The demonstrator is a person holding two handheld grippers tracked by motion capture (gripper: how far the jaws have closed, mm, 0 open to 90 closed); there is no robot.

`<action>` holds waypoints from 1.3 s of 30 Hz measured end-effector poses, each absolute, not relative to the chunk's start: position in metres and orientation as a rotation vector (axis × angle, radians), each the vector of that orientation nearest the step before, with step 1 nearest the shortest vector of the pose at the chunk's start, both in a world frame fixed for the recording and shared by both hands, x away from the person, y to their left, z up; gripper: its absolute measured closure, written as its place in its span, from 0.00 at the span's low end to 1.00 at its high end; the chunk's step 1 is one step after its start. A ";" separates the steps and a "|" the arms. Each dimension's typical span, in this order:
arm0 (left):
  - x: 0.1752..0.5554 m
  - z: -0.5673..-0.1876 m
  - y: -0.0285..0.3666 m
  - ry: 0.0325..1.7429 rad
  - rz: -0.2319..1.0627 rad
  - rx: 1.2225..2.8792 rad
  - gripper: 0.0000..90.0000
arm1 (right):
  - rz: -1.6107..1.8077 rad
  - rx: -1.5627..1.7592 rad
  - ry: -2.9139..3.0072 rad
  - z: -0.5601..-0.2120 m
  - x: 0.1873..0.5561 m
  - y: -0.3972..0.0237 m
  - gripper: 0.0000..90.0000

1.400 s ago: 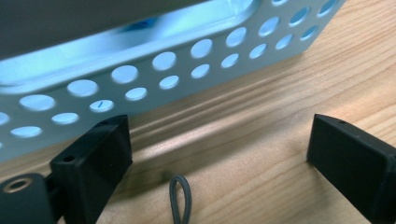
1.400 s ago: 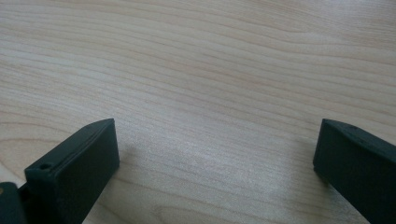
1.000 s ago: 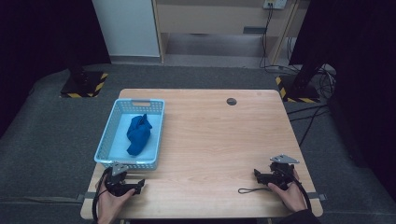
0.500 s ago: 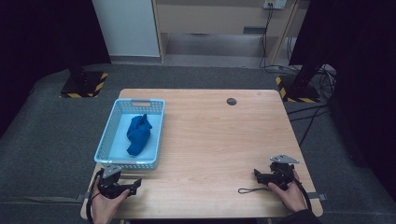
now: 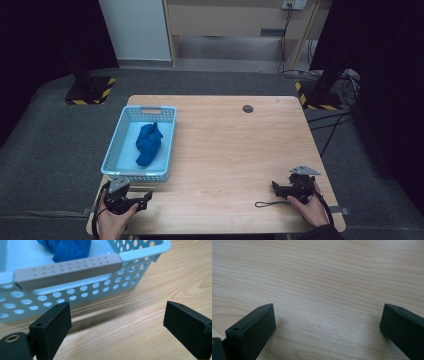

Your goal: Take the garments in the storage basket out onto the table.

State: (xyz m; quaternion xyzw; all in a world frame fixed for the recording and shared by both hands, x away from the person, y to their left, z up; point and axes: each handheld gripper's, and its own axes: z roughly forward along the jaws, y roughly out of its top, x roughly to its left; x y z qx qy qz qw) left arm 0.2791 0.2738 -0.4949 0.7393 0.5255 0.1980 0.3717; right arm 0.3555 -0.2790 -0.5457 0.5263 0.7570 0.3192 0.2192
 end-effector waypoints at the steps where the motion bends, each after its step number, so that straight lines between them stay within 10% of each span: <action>1: 0.279 -0.494 0.274 1.349 0.511 1.889 0.08 | 0.883 1.455 2.095 -0.546 0.356 -0.279 0.01; 39: 0.294 -0.457 0.282 1.331 0.578 1.787 0.06 | 0.883 1.456 2.095 -0.546 0.356 -0.279 0.01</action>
